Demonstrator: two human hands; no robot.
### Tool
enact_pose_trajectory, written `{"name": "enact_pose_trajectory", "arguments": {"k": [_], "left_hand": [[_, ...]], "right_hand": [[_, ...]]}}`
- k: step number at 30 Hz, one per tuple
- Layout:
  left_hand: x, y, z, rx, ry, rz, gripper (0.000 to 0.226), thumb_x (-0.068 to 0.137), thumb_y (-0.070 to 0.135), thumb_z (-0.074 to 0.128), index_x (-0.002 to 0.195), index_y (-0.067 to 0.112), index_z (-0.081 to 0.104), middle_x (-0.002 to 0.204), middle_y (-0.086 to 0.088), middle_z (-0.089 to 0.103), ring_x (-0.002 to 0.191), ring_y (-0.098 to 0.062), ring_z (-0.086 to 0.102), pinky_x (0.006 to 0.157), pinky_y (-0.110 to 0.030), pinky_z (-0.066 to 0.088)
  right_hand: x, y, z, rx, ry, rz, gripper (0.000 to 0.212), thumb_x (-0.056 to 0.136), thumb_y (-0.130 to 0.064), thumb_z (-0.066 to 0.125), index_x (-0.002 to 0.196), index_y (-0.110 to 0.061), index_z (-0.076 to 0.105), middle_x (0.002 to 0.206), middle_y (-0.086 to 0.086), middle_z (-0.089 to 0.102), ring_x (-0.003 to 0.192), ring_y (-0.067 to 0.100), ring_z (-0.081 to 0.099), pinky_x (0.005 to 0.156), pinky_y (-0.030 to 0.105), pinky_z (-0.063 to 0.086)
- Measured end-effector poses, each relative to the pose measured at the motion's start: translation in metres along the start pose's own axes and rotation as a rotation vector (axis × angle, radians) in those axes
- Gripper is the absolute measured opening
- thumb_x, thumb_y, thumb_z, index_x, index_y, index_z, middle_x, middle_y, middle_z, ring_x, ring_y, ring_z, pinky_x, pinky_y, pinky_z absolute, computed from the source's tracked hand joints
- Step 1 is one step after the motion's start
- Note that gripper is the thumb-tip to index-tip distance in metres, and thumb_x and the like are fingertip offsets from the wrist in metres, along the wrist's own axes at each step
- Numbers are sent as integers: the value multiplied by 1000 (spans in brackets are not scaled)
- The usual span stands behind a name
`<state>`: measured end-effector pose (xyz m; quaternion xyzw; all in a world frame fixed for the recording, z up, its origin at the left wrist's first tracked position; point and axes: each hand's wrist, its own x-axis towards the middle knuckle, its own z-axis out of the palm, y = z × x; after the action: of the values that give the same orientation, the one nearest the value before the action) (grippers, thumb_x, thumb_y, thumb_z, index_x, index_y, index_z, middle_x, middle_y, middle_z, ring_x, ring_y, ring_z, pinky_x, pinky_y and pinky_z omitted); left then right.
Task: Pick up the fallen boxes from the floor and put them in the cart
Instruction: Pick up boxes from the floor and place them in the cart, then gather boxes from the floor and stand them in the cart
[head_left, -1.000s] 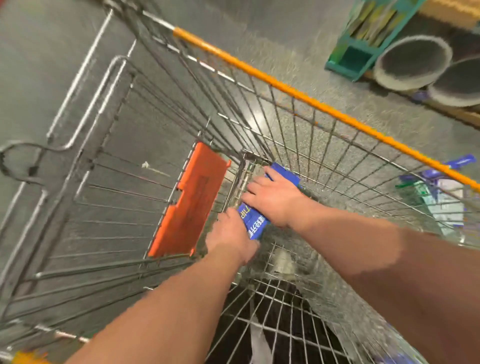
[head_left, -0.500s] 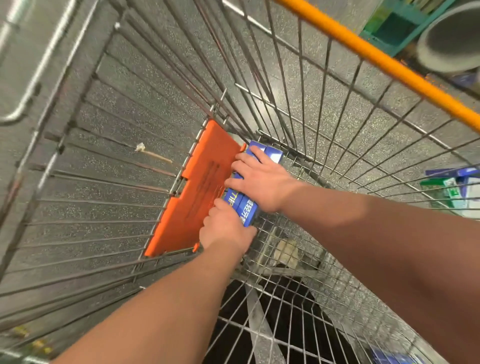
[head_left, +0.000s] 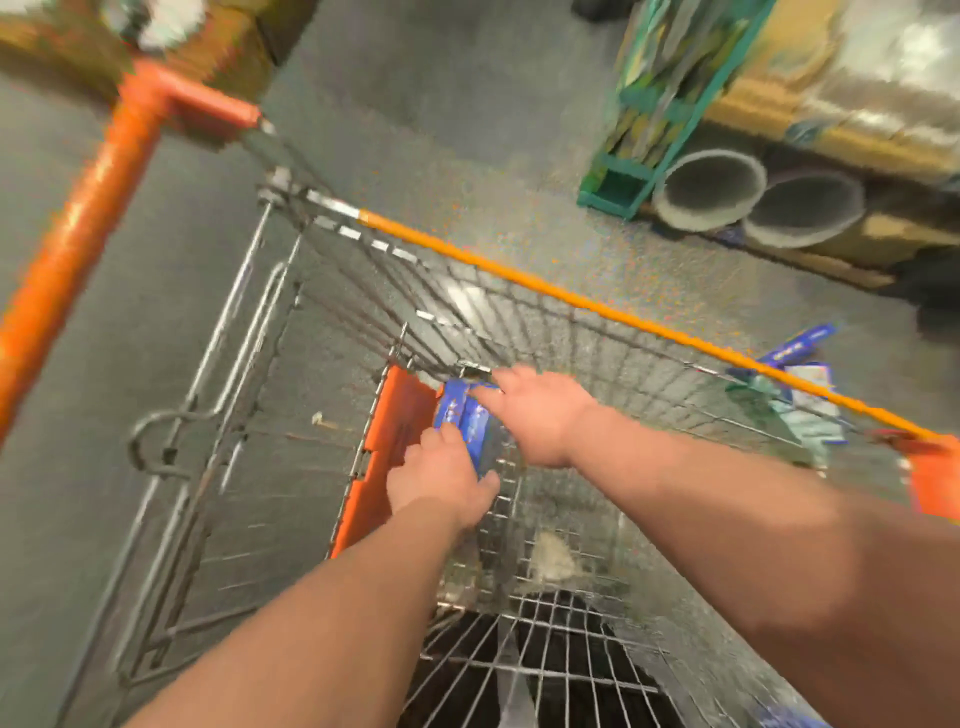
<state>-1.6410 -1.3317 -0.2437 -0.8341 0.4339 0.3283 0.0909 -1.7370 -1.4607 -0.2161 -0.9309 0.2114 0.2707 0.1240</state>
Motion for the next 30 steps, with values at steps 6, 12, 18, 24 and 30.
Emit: {"name": "enact_pose_trajectory", "arguments": {"k": [6, 12, 18, 24, 30], "left_hand": [[-60, 86, -79, 323, -25, 505, 71, 85, 64, 60, 136, 18, 41, 137, -8, 50, 128, -31, 52, 97, -44, 49], [-167, 218, -99, 474, 76, 938, 76, 82, 68, 58, 136, 18, 39, 139, -8, 49, 128, -31, 51, 98, -46, 49], [-312, 313, -59, 658, 166, 1336, 73, 83, 66, 59, 137, 18, 41, 136, -8, 52, 124, -31, 53, 94, -42, 47], [-460, 351, 22, 823, 155, 1593, 76, 82, 68, 60, 139, 22, 40, 138, -4, 50, 127, -30, 52, 96, -43, 46], [-583, 364, 117, 945, 126, 1737, 85, 84, 68, 58, 150, 22, 31, 152, -2, 42, 135, -28, 47, 102, -44, 46]], "right_hand": [[-160, 26, -58, 78, 120, 351, 75, 86, -26, 70, 152, -23, 36, 142, 7, 47, 132, 29, 47, 102, 44, 48], [-358, 26, -57, 152, 263, 769, 70, 84, -30, 70, 148, -23, 41, 136, 5, 52, 129, 28, 50, 99, 44, 48], [-543, -29, 14, 276, 313, 1190, 67, 84, -38, 67, 144, -20, 44, 134, 6, 53, 127, 29, 51, 97, 45, 50], [-691, -131, 120, 435, 273, 1447, 78, 85, -42, 68, 152, -18, 36, 144, 11, 48, 134, 32, 48, 104, 48, 48], [-815, -242, 214, 588, 251, 1616, 89, 87, -46, 71, 158, -19, 26, 152, 10, 42, 139, 31, 42, 108, 42, 43]]}}
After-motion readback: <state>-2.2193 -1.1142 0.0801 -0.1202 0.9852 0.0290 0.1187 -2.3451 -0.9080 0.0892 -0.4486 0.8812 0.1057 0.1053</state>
